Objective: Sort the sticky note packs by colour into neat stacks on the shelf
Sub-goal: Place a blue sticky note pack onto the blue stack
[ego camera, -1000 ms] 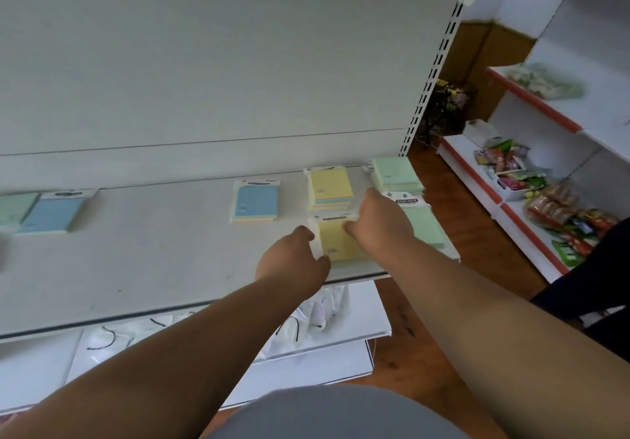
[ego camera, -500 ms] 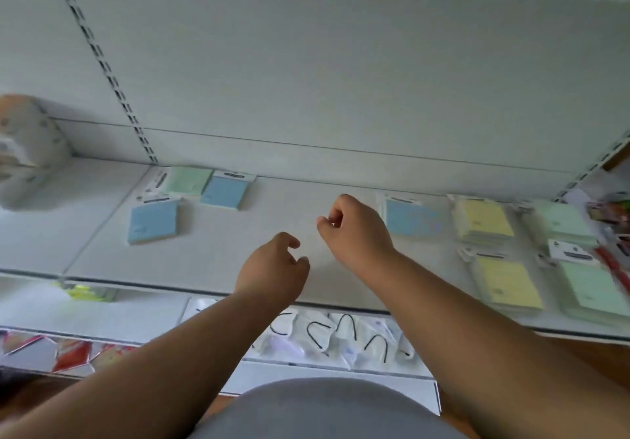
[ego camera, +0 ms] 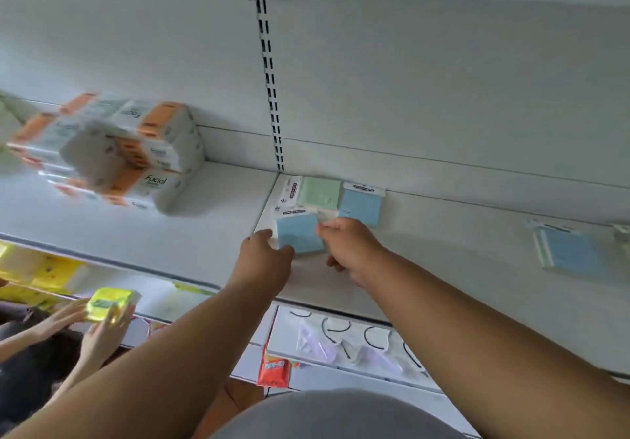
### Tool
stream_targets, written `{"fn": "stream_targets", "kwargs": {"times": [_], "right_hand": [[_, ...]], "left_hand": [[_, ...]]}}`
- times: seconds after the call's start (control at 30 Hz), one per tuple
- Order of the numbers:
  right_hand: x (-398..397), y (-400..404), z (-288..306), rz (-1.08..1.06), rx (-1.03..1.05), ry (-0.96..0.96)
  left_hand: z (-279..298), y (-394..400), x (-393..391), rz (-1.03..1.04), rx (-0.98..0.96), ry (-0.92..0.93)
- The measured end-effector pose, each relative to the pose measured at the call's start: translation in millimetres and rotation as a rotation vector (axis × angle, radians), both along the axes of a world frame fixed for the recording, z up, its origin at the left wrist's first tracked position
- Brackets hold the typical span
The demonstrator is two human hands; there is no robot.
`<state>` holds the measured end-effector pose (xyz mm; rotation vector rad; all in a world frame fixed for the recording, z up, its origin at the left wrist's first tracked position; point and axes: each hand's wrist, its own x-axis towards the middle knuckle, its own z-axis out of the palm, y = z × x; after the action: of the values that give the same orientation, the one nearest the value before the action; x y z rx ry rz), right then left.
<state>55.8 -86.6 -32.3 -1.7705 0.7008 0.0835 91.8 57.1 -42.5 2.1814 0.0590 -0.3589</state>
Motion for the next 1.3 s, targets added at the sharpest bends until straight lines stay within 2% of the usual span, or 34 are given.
{"fn": "stream_targets", "kwargs": {"times": [0.17,0.23,0.33,0.4,0.47,0.63,0.83,0.97,1.1,1.2,1.3], "right_hand": [[6,-4,4,-0.174,0.181,0.036],[-1,-15,4,-0.200,0.182,-0.004],[-24,-38,3,-0.215,-0.034,-0.090],[-47,-61,4,-0.233,-0.241,-0.046],[-75,-88,5,-0.279,-0.352,-0.006],[-144,-149,10,-0.421,-0.545,0.077],[-223,-230,15,-0.416,-0.666,0.194],[-258,-275,12,-0.332,-0.694,0.314],[-263,-290,4,-0.208,-0.820,0.370],[-259,-291,7,-0.194,-0.970,0.327],[-250,-280,8,-0.141,-1.069,0.268]], "left_hand": [[-3,-4,4,0.054,-0.244,0.135],[-2,-12,3,0.002,-0.280,0.169],[1,-36,-9,-0.185,-0.258,0.089],[2,-56,-21,-0.303,-0.269,0.080],[4,-80,-34,-0.427,-0.272,0.097],[8,-149,-76,-0.731,-0.069,-0.041],[7,-244,-149,-0.916,0.067,-0.096],[6,-288,-190,-0.943,0.204,-0.136],[7,-305,-209,-0.885,0.360,-0.241],[6,-306,-212,-0.840,0.368,-0.301],[0,-298,-209,-0.812,0.316,-0.273]]}}
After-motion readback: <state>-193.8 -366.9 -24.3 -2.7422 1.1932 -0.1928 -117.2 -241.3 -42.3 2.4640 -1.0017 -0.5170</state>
